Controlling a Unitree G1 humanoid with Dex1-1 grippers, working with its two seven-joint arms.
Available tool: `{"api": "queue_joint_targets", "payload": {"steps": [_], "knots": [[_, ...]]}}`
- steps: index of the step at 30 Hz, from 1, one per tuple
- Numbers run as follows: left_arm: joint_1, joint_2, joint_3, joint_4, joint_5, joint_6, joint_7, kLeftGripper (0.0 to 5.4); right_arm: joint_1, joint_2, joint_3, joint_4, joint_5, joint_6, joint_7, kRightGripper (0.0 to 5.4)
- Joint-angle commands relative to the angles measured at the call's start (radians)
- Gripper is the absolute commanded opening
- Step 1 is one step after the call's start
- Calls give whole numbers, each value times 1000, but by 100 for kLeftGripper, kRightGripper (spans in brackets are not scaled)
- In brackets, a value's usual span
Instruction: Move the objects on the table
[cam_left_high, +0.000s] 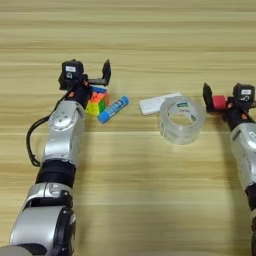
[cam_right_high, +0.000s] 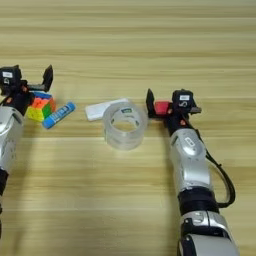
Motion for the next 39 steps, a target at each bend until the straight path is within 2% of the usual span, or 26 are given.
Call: {"api": "queue_joint_targets", "payload": {"steps": [1, 4, 8, 16, 20, 24, 39], "knots": [[-10, 1, -16, -1, 25, -14, 13, 540, 36, -14, 14, -120, -2, 74, 0, 538], [-8, -5, -22, -6, 26, -15, 20, 540, 62, -31, 15, -213, 7, 145, 5, 538], [-4, -9, -32, -16, 27, -17, 30, 540, 101, -49, 18, -369, 53, 288, 28, 538], [6, -26, -48, -46, 39, -13, 51, 540, 168, -88, -2, -643, 238, 682, 71, 538], [14, -35, -50, -61, 40, -7, 55, 540, 175, -96, 2, -699, 316, 821, 88, 538], [19, -40, -52, -71, 41, -3, 58, 540, 177, -106, 9, -696, 327, 878, 93, 538], [27, -41, -56, -87, 37, 7, 58, 540, 156, -84, 20, -571, 318, 898, 91, 538]]}}
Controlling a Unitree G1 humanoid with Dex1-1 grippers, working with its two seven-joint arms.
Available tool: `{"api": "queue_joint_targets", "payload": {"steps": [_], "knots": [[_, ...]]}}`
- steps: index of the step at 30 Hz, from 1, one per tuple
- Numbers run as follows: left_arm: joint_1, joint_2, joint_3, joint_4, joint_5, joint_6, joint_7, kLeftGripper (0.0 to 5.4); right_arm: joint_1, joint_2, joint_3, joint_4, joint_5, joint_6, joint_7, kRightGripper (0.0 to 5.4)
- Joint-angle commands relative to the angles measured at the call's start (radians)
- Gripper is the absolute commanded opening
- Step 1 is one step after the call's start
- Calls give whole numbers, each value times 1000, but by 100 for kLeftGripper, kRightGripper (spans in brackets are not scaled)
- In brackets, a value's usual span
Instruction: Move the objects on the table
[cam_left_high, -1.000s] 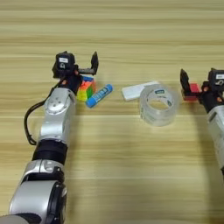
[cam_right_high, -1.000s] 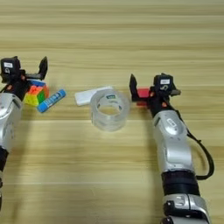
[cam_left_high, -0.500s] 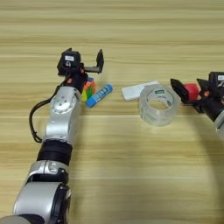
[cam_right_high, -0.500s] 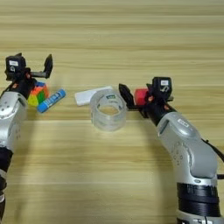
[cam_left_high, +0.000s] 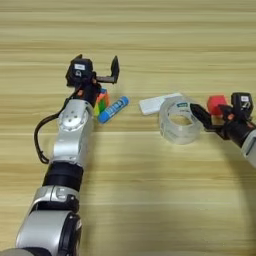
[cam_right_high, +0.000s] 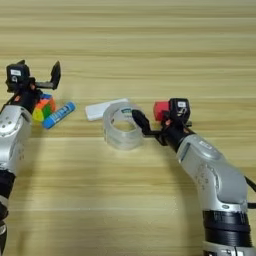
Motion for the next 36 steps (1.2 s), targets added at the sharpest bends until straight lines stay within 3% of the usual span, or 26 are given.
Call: {"api": "queue_joint_targets", "payload": {"steps": [1, 15, 23, 36], "knots": [[6, -1, -3, -10, 3, 18, 2, 540, -15, 15, 8, 20, 1, 24, -10, 538], [9, 0, -2, -12, 2, 21, -2, 540, -27, 38, 61, 47, -14, 57, -9, 538], [14, -2, -5, -21, 1, 25, -2, 540, -42, 45, 51, 97, -7, 98, -10, 538], [26, -10, -10, -45, 3, 40, 4, 540, -68, 46, 40, 121, 2, 151, -11, 409]]}}
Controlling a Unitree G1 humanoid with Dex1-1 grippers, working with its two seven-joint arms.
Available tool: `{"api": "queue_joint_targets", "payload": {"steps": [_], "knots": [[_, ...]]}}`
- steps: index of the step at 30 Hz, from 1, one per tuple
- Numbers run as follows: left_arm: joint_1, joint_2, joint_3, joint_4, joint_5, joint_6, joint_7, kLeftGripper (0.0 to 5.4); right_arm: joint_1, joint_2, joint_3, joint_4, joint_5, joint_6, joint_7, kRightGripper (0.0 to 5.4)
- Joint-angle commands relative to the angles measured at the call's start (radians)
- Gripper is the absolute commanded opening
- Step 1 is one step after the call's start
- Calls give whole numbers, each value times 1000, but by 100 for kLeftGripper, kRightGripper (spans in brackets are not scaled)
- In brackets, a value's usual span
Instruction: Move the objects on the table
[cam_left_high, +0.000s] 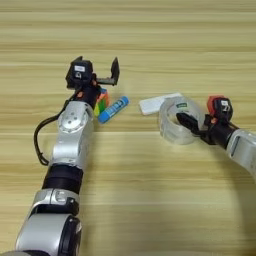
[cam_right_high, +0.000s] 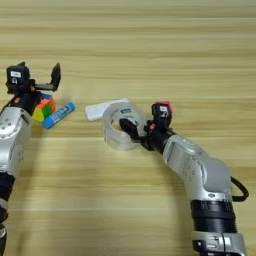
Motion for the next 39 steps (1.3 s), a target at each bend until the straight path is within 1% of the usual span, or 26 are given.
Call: {"api": "queue_joint_targets", "payload": {"steps": [1, 6, 8, 13, 14, 17, 18, 19, 22, 30, 39], "knots": [[7, -7, -6, -9, 3, 17, 4, 540, 0, 3, -1, 27, -3, 36, -11, 399], [7, -5, -5, -9, 3, 19, 2, 540, -3, 7, -5, 35, -3, 37, -10, 354], [7, -5, -4, -9, 2, 19, 2, 540, -3, 10, -8, 37, -3, 37, -11, 329], [8, -5, -4, -10, 2, 18, 2, 540, -3, 11, -9, 36, -8, 33, -10, 289], [8, -5, -4, -11, 2, 18, 2, 540, -2, 12, -9, 35, -9, 32, -10, 269], [8, -4, -4, -11, 3, 18, 1, 540, 2, 10, -1, 22, -20, 14, -10, 240], [8, -4, -4, -11, 3, 18, 1, 540, 4, 8, 3, 17, -27, 5, -11, 240], [8, -4, -4, -11, 3, 18, 1, 540, 5, 6, 6, 13, -33, -2, -13, 221], [8, -4, -5, -10, 3, 17, 0, 540, 7, 4, 4, 5, -36, -6, -15, 196], [10, -8, -7, -12, 5, 14, 3, 540, 9, -9, 6, -20, -46, 1, -11, 171], [14, -9, -8, -16, 6, 14, 4, 540, 11, -19, -5, -68, -44, 11, -11, 162]]}}
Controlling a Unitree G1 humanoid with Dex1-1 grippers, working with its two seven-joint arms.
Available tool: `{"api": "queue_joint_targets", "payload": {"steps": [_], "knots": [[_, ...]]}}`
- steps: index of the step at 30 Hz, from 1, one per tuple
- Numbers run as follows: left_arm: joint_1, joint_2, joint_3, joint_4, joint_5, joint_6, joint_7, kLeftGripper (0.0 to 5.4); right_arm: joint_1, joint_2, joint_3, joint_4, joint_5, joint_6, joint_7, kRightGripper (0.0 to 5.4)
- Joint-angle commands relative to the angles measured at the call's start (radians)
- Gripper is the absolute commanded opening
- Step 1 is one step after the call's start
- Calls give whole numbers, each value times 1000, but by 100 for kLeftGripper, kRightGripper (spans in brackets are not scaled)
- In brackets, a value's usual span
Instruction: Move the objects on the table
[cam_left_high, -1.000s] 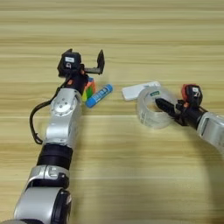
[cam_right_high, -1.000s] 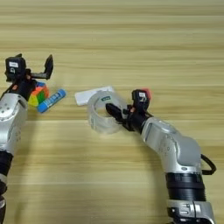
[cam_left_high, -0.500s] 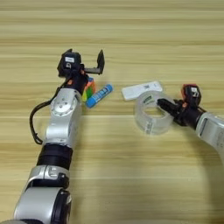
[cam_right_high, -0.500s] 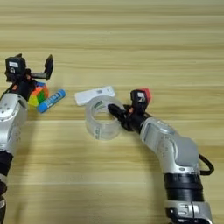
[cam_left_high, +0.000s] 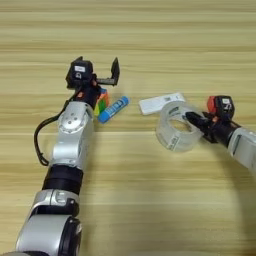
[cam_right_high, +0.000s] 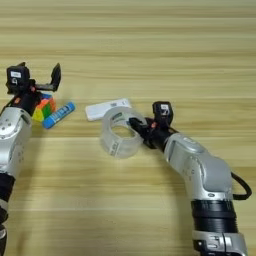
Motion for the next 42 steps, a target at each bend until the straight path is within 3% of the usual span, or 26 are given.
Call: {"api": "queue_joint_targets", "payload": {"steps": [1, 23, 42], "knots": [[8, -7, -7, -13, 5, 9, 4, 540, 4, -13, -11, -33, 2, 18, -10, 161], [8, -9, -5, -10, 5, 7, 5, 540, -9, -53, -78, -190, 33, 42, -16, 161], [2, -15, -4, -7, 9, 7, 9, 540, -11, -148, -284, -160, 43, 11, -20, 161]]}}
